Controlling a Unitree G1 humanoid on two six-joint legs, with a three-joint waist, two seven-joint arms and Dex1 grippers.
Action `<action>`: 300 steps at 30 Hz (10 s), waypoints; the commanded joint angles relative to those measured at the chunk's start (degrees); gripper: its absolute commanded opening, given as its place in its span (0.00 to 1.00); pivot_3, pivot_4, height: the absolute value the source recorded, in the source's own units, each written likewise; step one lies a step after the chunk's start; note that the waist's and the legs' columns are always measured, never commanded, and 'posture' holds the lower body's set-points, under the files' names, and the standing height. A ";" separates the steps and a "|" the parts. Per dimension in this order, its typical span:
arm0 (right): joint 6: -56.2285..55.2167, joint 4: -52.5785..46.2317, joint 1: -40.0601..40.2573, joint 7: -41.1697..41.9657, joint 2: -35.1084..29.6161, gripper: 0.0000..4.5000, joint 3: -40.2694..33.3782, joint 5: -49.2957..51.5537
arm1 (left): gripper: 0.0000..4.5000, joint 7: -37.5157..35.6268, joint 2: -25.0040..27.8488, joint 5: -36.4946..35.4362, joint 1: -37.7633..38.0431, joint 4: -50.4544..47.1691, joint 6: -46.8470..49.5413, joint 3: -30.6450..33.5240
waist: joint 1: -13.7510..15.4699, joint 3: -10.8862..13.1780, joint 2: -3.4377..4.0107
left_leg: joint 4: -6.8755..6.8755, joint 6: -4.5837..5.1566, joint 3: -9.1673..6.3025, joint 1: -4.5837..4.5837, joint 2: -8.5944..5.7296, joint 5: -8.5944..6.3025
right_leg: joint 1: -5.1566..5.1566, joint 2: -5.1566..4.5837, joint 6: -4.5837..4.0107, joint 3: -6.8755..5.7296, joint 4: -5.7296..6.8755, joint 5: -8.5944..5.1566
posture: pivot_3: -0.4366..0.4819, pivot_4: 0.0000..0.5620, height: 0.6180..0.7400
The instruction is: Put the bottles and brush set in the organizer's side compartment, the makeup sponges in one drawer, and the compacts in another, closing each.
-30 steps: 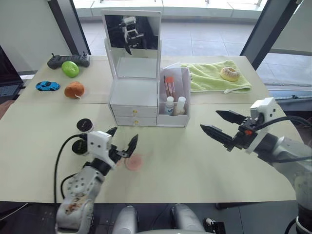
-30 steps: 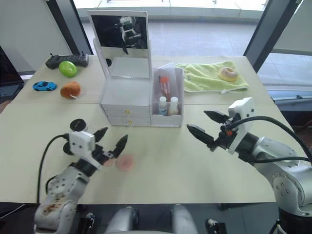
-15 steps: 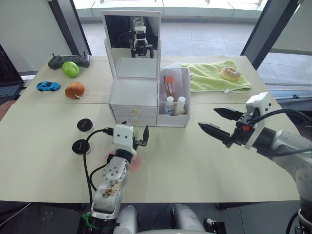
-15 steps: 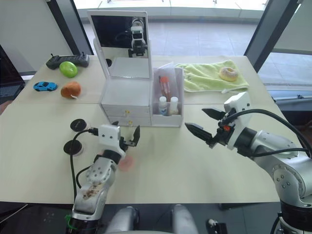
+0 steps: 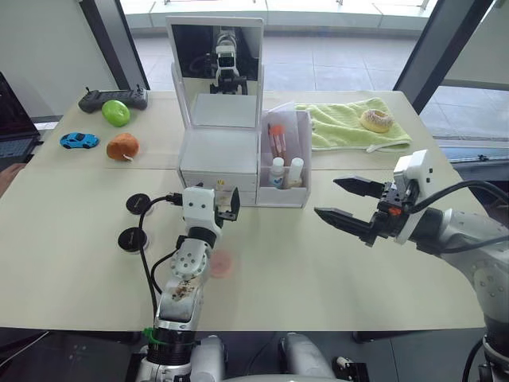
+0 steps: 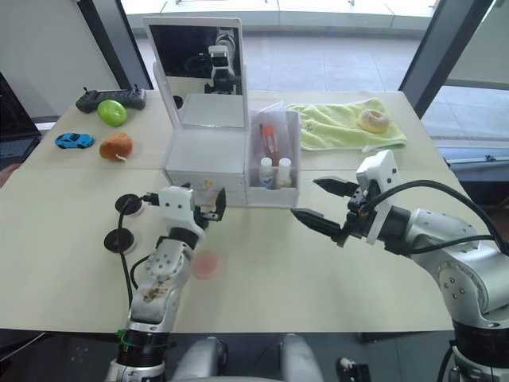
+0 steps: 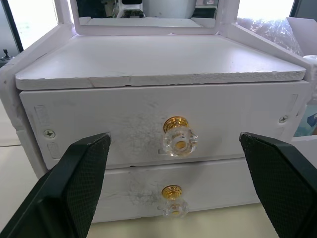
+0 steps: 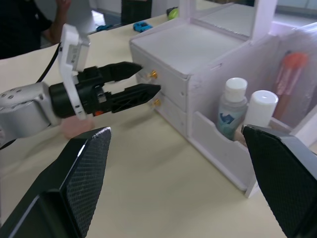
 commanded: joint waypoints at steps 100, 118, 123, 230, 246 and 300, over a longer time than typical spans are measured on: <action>-0.84 2.70 -11.73 9.25 -3.14 1.00 2.15 1.58 | 0.13 -9.23 3.62 -3.26 6.35 -7.23 -2.11 -3.18 | 0.41 -0.02 0.03 | 0.06 0.00 -0.04 0.04 0.01 0.00 | -0.01 -0.02 -0.16 -0.04 -0.01 0.10 | 0.48 0.27 1.00; -0.57 3.35 -13.12 10.12 -3.01 1.00 3.01 1.72 | 0.13 -15.96 12.06 -9.61 21.18 -18.78 -2.28 -1.82 | 0.44 -0.02 0.07 | 0.04 0.00 -0.01 0.07 0.02 -0.01 | -0.03 -0.06 -0.12 -0.05 -0.13 0.06 | 0.48 0.27 1.00; -0.14 3.09 -13.10 9.87 -3.11 1.00 2.78 2.08 | 0.20 -15.69 11.95 -9.86 21.27 -18.54 -2.18 -2.02 | 0.44 -0.03 0.07 | 0.04 0.00 -0.01 0.06 0.02 -0.01 | -0.03 -0.06 -0.12 -0.05 -0.13 0.06 | 0.48 0.27 1.00; 4.89 -9.29 -6.07 -3.09 -4.51 1.00 0.59 13.47 | 0.79 -36.13 35.58 -12.76 19.04 -15.94 16.94 -0.43 | -1.20 -0.12 0.29 | -0.21 0.00 0.12 0.08 0.32 0.00 | -0.14 0.07 -0.27 -0.11 0.11 -0.10 | 0.48 0.27 1.00; 4.72 -8.90 -6.76 -3.85 -3.45 1.00 1.41 12.89 | 0.66 -51.71 42.04 -33.07 15.39 -21.73 15.75 15.65 | -0.99 0.01 0.13 | -0.15 0.00 0.06 0.10 0.35 0.00 | -0.26 0.07 -0.29 -0.19 0.12 -0.10 | 0.48 0.27 1.00; 3.63 -17.56 0.60 -15.90 -1.46 1.00 -3.31 16.01 | 0.66 -72.78 50.07 -18.20 -34.52 23.79 18.63 -3.03 | -1.04 0.17 0.06 | -0.04 0.04 -0.13 0.01 0.27 0.02 | -0.47 0.30 -0.26 -0.11 0.31 -0.10 | 0.48 0.27 1.00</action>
